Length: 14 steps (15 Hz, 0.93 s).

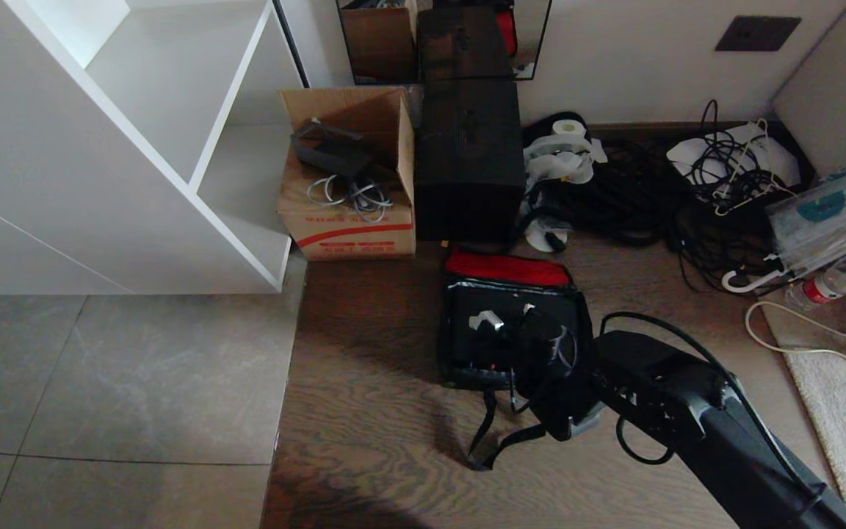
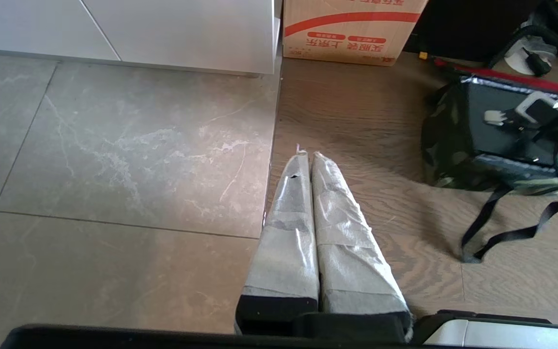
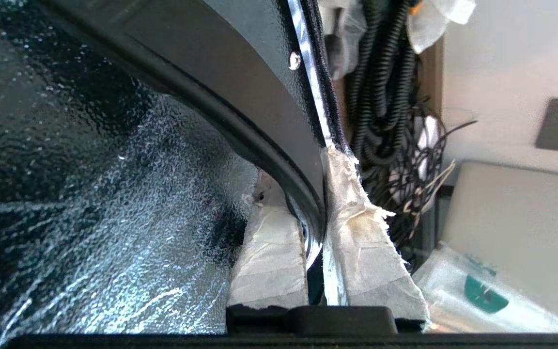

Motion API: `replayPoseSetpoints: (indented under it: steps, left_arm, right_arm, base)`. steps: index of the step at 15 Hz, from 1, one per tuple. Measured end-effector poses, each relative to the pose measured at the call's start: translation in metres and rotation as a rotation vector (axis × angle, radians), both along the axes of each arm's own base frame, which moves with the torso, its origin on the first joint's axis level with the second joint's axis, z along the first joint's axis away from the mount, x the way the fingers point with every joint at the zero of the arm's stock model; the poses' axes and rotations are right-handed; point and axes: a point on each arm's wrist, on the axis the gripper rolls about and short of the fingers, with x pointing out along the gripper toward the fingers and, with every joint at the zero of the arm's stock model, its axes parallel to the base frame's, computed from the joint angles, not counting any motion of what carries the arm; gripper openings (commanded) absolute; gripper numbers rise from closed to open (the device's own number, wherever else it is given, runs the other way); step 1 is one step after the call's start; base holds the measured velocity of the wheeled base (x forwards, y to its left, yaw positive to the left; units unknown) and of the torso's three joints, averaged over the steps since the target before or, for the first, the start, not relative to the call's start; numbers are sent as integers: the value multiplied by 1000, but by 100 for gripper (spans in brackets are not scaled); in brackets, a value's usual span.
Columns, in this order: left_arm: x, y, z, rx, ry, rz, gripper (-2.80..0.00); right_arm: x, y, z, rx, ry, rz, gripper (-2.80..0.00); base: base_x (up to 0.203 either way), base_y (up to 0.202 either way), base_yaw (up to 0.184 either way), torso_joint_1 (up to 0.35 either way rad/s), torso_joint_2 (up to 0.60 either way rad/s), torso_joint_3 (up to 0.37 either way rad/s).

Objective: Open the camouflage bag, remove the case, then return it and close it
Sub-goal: Lift the black box

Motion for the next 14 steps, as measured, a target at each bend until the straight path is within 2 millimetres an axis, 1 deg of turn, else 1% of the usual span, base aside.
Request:
replayPoseSetpoints:
  steps: [3, 5, 6, 8, 10, 11, 14]
  left_arm:
    - [0, 0, 0, 0, 0, 0, -280]
    - [0, 0, 0, 0, 0, 0, -280]
    - [0, 0, 0, 0, 0, 0, -280]
    - [0, 0, 0, 0, 0, 0, -280]
    - [0, 0, 0, 0, 0, 0, -280]
    - [0, 0, 0, 0, 0, 0, -280]
    - [0, 0, 0, 0, 0, 0, -280]
  right_arm:
    - [-18, 22, -5, 26, 27, -20, -280]
    - [-32, 28, -13, 0, 74, -49, -280]
    - [-38, 29, -17, -22, 99, -68, -280]
    - [-44, 28, -20, -62, 131, -79, -280]
    - [-46, 20, -22, -112, 166, -96, -280]
    - [-46, 17, -21, -119, 170, -104, 0]
    - [-45, 16, -17, -134, 168, -104, 0]
  base:
    - [0, 0, 0, 0, 0, 0]
    - [0, 0, 0, 0, 0, 0]
    - [0, 0, 0, 0, 0, 0]
    - [0, 0, 0, 0, 0, 0]
    - [0, 0, 0, 0, 0, 0]
    - [0, 0, 0, 0, 0, 0]
    - [0, 0, 0, 0, 0, 0]
